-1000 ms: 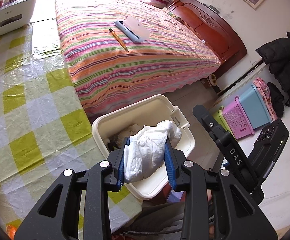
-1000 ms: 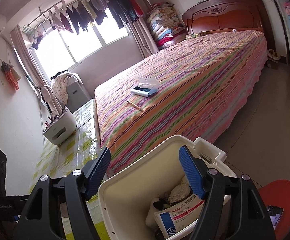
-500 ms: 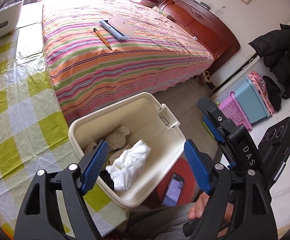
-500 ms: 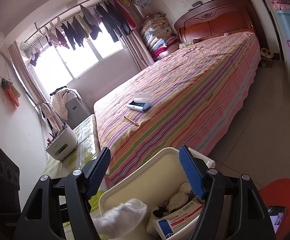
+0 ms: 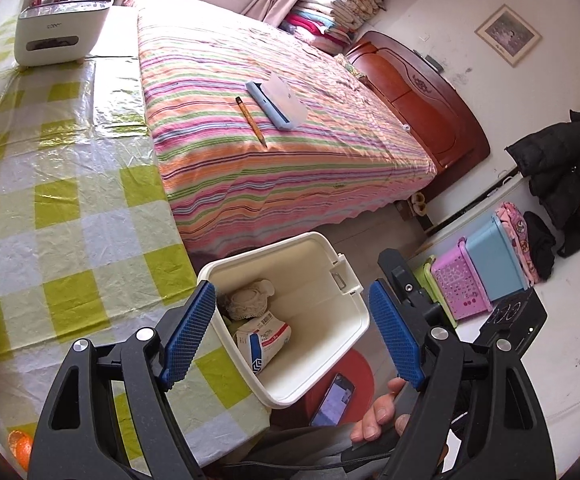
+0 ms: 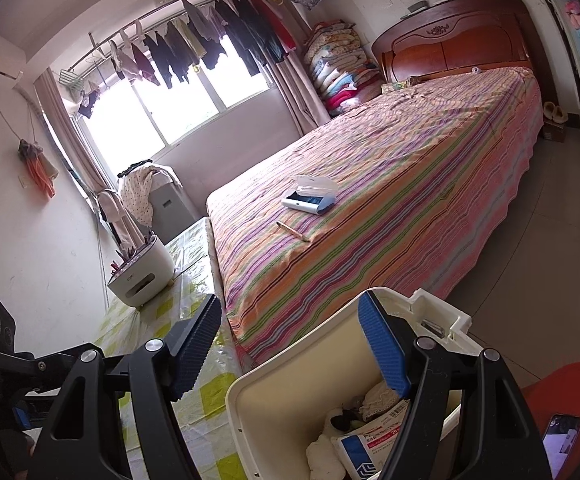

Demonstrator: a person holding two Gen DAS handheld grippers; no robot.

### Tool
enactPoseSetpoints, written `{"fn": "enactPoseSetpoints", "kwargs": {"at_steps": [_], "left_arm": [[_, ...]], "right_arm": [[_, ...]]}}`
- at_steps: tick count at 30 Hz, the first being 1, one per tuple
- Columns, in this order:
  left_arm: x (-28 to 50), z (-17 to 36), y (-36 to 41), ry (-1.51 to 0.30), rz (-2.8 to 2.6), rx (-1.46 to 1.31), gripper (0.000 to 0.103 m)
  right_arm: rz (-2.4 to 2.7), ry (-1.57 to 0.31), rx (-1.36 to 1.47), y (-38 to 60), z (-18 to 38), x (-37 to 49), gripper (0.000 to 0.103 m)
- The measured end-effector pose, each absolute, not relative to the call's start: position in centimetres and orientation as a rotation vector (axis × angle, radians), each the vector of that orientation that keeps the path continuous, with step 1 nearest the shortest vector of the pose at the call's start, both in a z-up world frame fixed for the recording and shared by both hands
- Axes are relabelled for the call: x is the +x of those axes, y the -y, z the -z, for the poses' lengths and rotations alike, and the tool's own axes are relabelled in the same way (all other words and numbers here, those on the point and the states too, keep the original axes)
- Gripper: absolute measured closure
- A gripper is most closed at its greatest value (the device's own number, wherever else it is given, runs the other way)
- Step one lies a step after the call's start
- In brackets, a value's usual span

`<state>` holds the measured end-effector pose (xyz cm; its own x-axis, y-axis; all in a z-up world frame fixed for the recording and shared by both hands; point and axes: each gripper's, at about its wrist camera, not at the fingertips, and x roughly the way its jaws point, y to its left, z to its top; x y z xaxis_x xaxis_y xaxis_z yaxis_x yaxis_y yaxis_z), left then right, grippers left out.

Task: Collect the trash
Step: 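Move both open tools back over the remaining items on the table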

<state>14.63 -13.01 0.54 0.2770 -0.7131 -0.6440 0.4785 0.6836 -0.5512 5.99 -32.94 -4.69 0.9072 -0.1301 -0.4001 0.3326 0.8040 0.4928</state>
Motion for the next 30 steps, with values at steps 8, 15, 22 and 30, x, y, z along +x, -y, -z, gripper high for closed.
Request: {"fn": "enactPoseSetpoints", "kwargs": {"at_steps": [8, 15, 22, 30], "left_arm": [[13.7, -3.1, 9.5, -0.946, 0.808, -0.292, 0.025], [13.4, -4.6, 5.5, -0.875, 0.766, -0.257, 0.025], [14.3, -4.2, 0.1, -0.868, 0.676, -0.290, 0.025], [14.9, -4.1, -5.6, -0.851, 0.599, -0.332, 0.025]], "right_arm": [[0.166, -0.391, 0.527, 30.1, 4.4, 7.5, 0.034], [0.042, -0.458, 0.442, 27.0, 4.5, 9.1, 0.034], [-0.022, -0.493, 0.359, 23.2, 4.6, 10.5, 0.034], [-0.124, -0.526, 0.307, 19.3, 4.6, 11.7, 0.034]]}}
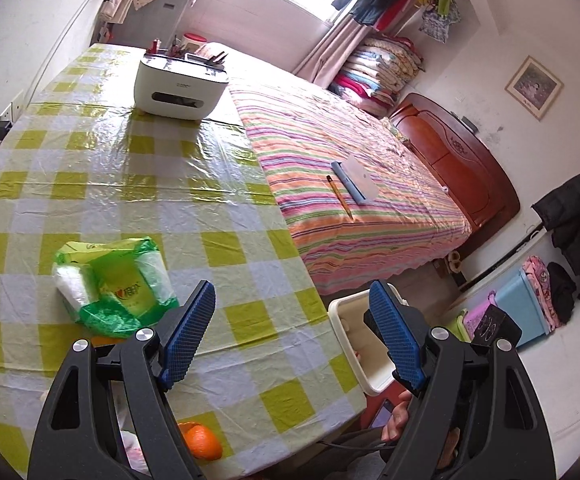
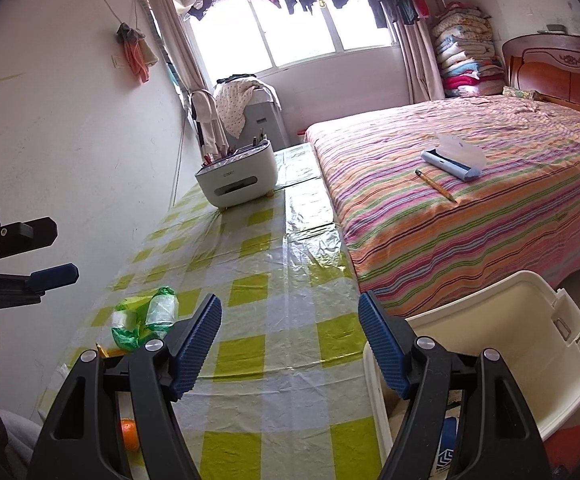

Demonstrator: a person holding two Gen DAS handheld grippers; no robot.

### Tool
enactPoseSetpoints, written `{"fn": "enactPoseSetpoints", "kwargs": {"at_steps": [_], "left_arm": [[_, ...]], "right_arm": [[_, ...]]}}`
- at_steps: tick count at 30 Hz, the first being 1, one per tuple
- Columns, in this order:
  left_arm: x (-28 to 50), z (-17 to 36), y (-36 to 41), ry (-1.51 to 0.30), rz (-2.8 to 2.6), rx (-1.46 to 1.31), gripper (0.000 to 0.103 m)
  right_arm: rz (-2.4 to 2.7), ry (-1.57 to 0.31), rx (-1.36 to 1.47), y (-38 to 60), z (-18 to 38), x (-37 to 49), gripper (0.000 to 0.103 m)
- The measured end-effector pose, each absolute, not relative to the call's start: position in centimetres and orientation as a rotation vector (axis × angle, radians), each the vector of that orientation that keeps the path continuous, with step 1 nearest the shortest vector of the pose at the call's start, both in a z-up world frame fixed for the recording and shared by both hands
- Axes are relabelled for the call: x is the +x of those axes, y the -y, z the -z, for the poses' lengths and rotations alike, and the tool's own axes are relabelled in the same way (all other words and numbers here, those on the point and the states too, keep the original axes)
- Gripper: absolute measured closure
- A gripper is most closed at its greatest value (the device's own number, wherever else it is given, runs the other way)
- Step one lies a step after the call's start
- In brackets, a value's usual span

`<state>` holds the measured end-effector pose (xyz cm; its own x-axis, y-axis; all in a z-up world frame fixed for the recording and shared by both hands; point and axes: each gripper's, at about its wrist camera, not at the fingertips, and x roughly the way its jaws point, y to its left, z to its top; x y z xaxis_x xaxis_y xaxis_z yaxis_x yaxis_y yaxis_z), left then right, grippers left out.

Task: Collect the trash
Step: 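Move both open tools back over the remaining items on the table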

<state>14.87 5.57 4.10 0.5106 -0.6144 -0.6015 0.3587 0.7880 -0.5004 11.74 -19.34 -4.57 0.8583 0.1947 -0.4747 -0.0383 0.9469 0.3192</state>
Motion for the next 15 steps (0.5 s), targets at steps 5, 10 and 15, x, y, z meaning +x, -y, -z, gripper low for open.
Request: {"fn": "enactPoseSetpoints", "kwargs": {"at_steps": [5, 10, 15], "left_arm": [[15.1, -3.2, -9.1, -0.867, 0.541, -0.361, 0.024], [15.3, -2.3, -11.0, -0.889, 0.500, -0.368, 0.020], [15.0, -1.8, -12.0, -0.889, 0.477, -0.342, 0.019]], "right_arm": [[-0.291, -0.581, 0.269, 16.1, 5.0, 12.2, 0.034], [-0.415, -0.632, 0.209, 12.9, 5.9, 12.2, 0.034], [-0.527, -0.696, 0.202, 10.6, 6.7, 12.1, 0.034]]}}
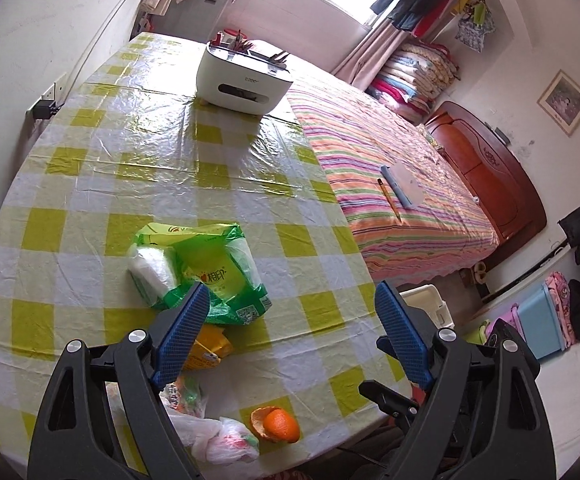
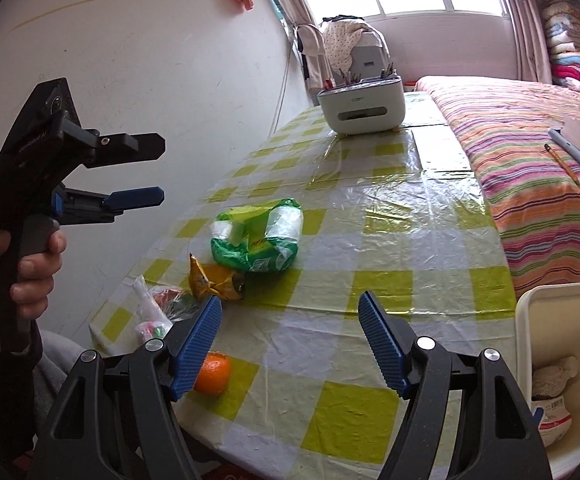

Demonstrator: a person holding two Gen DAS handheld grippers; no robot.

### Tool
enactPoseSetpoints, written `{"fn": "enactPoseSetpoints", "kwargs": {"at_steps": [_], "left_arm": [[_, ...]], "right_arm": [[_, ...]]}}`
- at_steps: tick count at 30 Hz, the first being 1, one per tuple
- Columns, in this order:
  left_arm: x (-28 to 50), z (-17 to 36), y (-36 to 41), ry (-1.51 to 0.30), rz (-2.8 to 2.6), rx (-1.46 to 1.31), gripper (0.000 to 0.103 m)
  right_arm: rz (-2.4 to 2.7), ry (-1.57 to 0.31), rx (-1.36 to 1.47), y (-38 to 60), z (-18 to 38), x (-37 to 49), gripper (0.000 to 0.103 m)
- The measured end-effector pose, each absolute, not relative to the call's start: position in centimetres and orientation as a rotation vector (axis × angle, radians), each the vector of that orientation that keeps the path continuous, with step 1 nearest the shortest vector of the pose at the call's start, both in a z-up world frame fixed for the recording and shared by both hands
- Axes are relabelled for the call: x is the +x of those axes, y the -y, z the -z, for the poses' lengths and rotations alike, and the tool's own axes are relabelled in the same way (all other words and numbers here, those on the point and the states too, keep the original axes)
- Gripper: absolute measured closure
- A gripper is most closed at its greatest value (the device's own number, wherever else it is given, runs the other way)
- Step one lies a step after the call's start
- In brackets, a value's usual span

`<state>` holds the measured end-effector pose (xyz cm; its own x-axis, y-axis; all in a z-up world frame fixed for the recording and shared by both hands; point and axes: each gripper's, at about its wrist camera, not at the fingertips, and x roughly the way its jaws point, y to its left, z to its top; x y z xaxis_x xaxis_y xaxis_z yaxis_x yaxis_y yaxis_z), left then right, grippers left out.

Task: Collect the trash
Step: 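Move both open tools back over the remaining items on the table, then close the right tool on the orange while the left tool grasps the green snack bag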

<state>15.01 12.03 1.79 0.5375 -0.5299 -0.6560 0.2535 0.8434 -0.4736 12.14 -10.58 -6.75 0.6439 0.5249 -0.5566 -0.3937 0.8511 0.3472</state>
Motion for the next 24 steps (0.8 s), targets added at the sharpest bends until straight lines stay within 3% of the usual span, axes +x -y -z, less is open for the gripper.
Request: {"fn": "enactPoseSetpoints", "kwargs": {"at_steps": [24], "left_arm": [[17.3, 1.5, -14.7, -1.012, 0.405, -0.464, 0.019]], "right_arm": [[-0.772, -0.795, -0.197, 0.7, 10.6, 8.6, 0.034]]}}
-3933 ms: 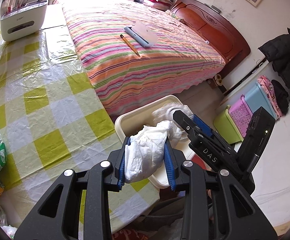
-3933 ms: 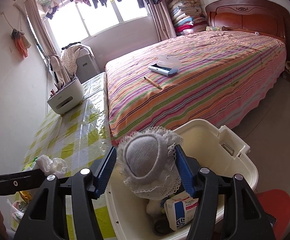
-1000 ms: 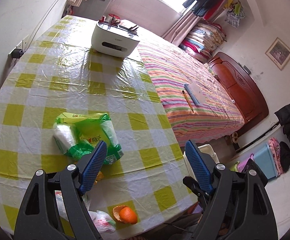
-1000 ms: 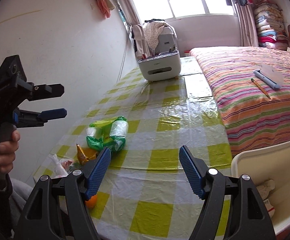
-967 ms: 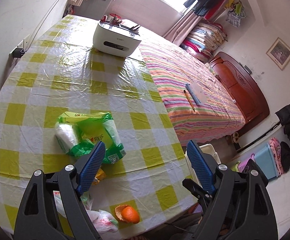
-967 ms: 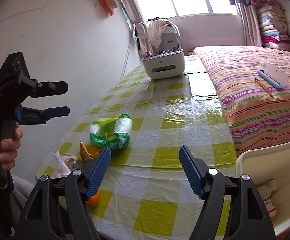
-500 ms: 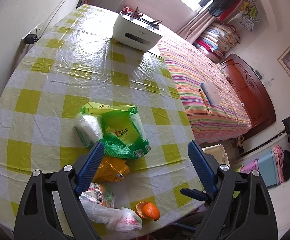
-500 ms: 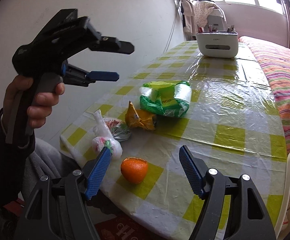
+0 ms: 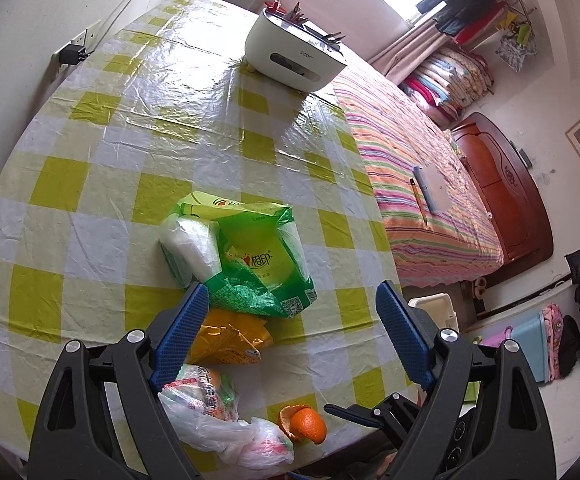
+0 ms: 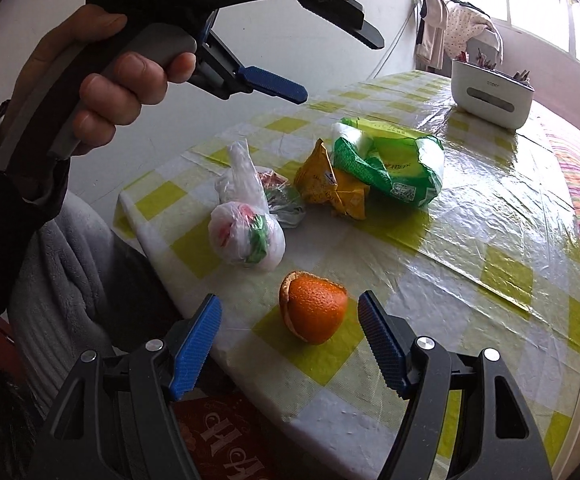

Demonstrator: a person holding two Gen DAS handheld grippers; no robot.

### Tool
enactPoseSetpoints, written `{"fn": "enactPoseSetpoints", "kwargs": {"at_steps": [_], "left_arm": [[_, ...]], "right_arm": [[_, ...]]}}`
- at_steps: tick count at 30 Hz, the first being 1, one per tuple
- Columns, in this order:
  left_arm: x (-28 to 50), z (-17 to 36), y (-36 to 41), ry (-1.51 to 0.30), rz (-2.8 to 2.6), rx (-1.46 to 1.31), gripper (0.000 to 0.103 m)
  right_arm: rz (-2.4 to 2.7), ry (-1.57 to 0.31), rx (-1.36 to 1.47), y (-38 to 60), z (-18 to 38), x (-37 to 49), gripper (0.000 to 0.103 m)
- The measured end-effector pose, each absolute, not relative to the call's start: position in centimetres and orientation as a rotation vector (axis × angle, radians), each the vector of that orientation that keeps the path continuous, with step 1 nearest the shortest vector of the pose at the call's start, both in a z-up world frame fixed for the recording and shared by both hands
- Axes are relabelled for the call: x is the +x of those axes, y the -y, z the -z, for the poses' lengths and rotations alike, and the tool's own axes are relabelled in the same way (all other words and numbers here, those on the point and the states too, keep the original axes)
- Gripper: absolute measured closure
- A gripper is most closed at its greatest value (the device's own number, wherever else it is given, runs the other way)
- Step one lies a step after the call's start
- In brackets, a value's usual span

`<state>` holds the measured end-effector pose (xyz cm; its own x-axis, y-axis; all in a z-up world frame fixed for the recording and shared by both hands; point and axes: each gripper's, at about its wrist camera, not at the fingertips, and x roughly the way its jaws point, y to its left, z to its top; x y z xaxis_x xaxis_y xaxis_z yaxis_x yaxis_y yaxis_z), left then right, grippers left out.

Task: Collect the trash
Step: 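Close the right tool on the orange while the left tool grasps the green snack bag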

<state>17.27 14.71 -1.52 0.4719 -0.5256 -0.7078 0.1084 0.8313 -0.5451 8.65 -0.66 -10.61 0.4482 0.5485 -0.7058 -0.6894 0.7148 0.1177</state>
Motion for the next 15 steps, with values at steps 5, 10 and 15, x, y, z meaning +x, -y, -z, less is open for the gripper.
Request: {"fn": "enactPoseSetpoints", "kwargs": {"at_steps": [5, 10, 15], "left_arm": [[17.8, 1.7, -15.3, -1.016, 0.392, -0.493, 0.019], [18.7, 1.9, -16.4, -1.014, 0.355, -0.551, 0.019], [20.0, 2.8, -17.0, -1.036, 0.337, -0.605, 0.019]], "right_arm": [[-0.749, -0.811, -0.215, 0.6, 11.2, 9.1, 0.056], [-0.726, -0.819, -0.201, 0.7, 11.4, 9.6, 0.070], [-0.711, -0.805, -0.172, 1.3, 11.2, 9.8, 0.071]]}}
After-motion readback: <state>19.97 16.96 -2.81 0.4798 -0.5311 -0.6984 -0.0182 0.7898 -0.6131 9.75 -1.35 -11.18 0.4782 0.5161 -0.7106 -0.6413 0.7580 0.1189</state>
